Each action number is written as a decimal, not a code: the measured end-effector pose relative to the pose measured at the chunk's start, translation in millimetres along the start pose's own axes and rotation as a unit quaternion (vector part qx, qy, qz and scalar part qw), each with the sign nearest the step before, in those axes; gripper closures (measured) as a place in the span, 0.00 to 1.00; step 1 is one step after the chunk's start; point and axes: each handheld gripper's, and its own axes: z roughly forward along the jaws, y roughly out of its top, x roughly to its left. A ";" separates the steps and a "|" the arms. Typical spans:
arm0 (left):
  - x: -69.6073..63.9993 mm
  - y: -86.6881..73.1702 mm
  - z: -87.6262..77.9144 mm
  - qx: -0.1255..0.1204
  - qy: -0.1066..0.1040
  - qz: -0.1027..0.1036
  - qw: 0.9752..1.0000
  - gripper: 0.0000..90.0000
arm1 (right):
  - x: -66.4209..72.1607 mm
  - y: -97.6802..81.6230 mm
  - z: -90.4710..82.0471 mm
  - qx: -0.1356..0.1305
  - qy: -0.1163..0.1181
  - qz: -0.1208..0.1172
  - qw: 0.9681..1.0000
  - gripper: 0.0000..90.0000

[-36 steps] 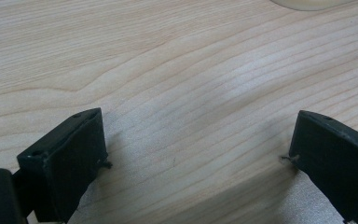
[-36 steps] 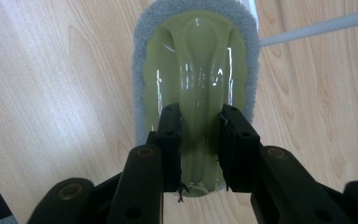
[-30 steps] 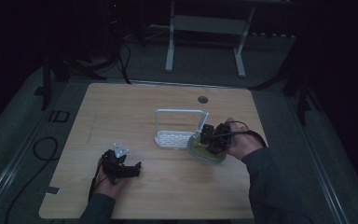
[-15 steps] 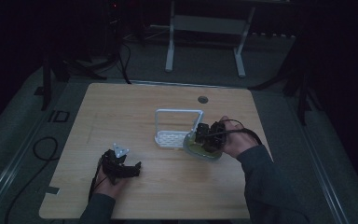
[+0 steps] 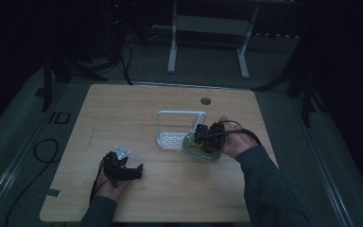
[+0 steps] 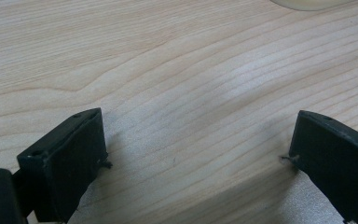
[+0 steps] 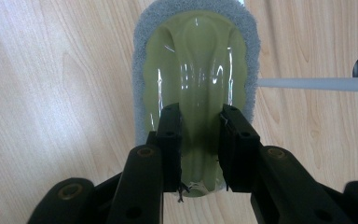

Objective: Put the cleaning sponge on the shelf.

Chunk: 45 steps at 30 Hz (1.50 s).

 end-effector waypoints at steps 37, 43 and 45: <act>-0.1 0.1 0.0 0.000 -0.002 0.001 1.000 0.04 | -10.6 21.1 13.1 -0.007 0.000 -0.022 1.000 0.80; -0.1 0.1 0.1 0.000 -0.001 0.001 1.000 0.04 | -11.2 25.7 15.2 -0.005 -0.006 -0.031 0.999 0.80; -0.2 0.1 0.1 0.000 -0.001 0.001 1.000 0.04 | -11.7 27.6 15.1 -0.006 -0.006 -0.035 0.999 0.80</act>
